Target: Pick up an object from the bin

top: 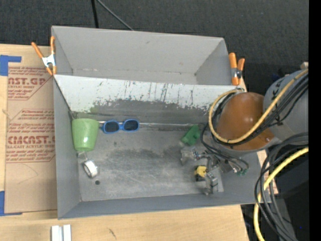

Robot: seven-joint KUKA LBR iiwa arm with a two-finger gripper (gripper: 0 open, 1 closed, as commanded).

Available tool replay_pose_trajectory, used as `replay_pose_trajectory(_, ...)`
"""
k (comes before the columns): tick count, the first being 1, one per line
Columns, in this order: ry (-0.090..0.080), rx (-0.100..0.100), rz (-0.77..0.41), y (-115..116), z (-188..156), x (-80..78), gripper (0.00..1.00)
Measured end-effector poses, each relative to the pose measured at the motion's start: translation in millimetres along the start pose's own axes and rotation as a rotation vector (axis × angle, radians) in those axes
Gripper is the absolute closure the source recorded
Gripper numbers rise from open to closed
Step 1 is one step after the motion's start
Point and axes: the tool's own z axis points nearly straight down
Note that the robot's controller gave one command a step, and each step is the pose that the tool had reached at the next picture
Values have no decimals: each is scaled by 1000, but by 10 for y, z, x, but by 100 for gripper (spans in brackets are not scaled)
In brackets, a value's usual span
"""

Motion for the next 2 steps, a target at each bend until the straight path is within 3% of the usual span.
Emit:
replay_pose_trajectory(1,0,4,-23,-503,-3,242,0)
replay_pose_trajectory(2,-11,7,222,-51,-20,173,0)
